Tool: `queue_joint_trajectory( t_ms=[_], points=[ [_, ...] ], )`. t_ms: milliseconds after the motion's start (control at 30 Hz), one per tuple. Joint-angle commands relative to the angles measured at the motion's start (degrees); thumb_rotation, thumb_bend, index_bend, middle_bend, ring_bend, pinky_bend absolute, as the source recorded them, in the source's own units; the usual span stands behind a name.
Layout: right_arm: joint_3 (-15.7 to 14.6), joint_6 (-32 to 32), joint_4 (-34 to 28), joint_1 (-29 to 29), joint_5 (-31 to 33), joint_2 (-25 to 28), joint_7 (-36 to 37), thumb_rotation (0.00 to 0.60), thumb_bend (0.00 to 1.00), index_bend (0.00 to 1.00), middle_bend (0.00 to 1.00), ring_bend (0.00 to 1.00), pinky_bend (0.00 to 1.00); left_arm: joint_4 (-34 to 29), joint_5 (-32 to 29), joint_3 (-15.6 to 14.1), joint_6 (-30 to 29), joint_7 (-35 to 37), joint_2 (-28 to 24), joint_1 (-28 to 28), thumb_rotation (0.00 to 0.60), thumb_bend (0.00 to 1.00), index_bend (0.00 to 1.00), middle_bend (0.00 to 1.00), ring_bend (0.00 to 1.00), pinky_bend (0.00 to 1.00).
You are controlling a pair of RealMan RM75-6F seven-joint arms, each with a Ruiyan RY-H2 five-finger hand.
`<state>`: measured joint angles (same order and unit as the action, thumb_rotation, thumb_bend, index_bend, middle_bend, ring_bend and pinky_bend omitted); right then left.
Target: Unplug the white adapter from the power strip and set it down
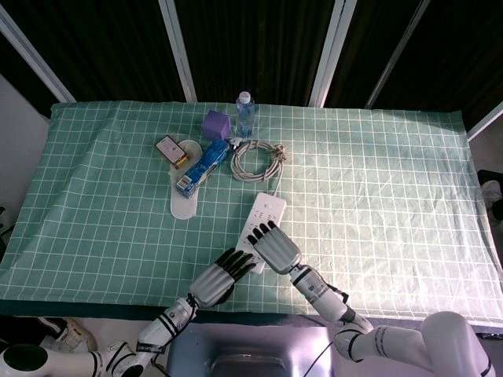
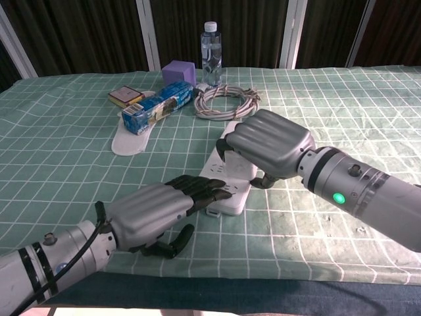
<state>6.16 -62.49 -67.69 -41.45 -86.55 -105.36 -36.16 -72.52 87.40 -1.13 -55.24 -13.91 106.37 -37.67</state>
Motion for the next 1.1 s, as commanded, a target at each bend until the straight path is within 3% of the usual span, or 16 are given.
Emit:
queue_joint_trajectory(
  t_ms=[33, 700, 1100],
  points=[
    [-0.1, -0.7, 0.3, 0.0, -0.6, 0.0, 1.3, 0.6, 0.41, 0.79, 0.56, 0.48, 0.59, 0.0, 0.0, 0.0, 0.1, -0.1, 0.0, 0.0, 0.6, 0.74, 0.0, 0.01, 0.0, 0.02],
    [0.1, -0.4, -3.9, 1.1, 1.1, 3.0, 2.9, 0.6, 0.42, 0.84, 0.6, 0.52, 0.62, 1.3, 0.0, -0.2, 0.8, -1.2, 1.2, -0.5, 0.6, 0.74, 0.0, 0.01, 0.0, 0.02],
    [1.1, 0.7, -8.0, 2.2, 4.4, 4.9, 7.6, 0.6, 0.43, 0.84, 0.6, 0.52, 0.62, 1.7, 0.0, 0.0, 0.9, -1.8, 1.7, -0.9, 0.6, 0.74, 0.0, 0.02, 0.0, 0.02]
  ],
)
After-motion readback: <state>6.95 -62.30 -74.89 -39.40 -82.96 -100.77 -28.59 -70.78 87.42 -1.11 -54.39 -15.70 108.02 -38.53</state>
